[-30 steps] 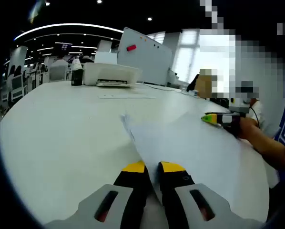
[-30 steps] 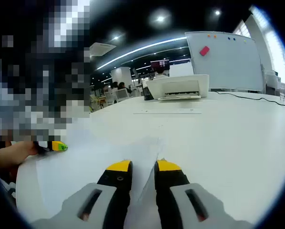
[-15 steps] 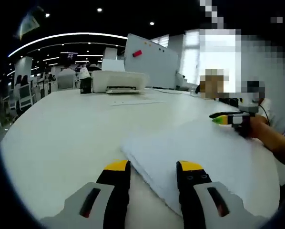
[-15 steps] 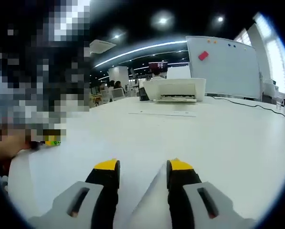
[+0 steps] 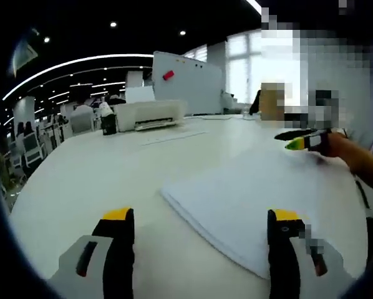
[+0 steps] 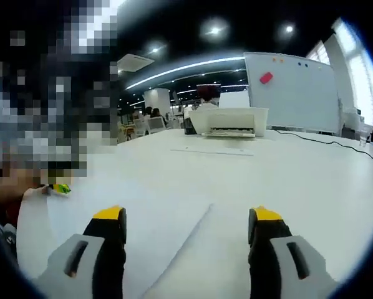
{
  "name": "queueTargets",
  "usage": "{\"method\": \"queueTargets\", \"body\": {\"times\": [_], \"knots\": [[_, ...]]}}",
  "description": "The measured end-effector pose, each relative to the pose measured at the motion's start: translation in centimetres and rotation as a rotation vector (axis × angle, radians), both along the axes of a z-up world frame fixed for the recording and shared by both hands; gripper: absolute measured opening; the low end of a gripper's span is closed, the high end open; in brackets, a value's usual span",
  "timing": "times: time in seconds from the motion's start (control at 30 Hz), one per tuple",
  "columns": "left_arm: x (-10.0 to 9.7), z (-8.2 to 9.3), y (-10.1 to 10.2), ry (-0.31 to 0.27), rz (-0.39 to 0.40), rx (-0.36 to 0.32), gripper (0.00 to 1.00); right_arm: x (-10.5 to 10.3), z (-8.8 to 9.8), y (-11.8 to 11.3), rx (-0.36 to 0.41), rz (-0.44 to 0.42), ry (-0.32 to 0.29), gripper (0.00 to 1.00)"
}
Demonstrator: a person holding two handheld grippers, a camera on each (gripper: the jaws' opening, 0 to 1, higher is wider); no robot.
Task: Organize the stack of printing papers by aligning and flattening the scattered papers on the table
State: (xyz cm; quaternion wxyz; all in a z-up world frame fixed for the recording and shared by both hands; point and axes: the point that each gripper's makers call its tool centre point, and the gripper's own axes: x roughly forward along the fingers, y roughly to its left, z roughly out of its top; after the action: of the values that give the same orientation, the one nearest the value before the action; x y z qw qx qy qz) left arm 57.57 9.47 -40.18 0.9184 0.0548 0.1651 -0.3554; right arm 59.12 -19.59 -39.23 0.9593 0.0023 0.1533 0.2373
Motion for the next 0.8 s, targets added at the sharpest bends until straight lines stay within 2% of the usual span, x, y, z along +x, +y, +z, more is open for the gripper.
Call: {"method": "queueTargets", "body": {"times": [0.07, 0.17, 0.4, 0.5, 0.6, 0.8], "knots": [[-0.9, 0.2, 0.0, 0.004, -0.017, 0.023, 0.97, -0.7, 0.4, 0.1, 0.005, 0.013, -0.005, 0.90], [-1.7, 0.6, 0.0, 0.006, -0.035, 0.045, 0.97, -2.0, 1.0, 0.6, 0.015, 0.037, -0.003, 0.90], [-3.0, 1.9, 1.4, 0.022, -0.051, 0.028, 0.97, -4.4, 2.6, 0.5, -0.038, 0.074, -0.030, 0.90], [-3.3, 2.1, 2.3, 0.029, -0.048, 0.029, 0.97, -6.1, 3.3, 0.6, -0.047, 0.082, -0.043, 0.90], [-3.8, 2.2, 2.7, 0.034, -0.050, 0.022, 0.97, -6.6, 3.5, 0.7, -0.052, 0.090, -0.046, 0.90], [-5.0, 3.4, 4.5, -0.002, -0.021, 0.037, 0.97, -8.8, 3.4, 0.7, -0.072, 0.105, -0.026, 0.90]]}}
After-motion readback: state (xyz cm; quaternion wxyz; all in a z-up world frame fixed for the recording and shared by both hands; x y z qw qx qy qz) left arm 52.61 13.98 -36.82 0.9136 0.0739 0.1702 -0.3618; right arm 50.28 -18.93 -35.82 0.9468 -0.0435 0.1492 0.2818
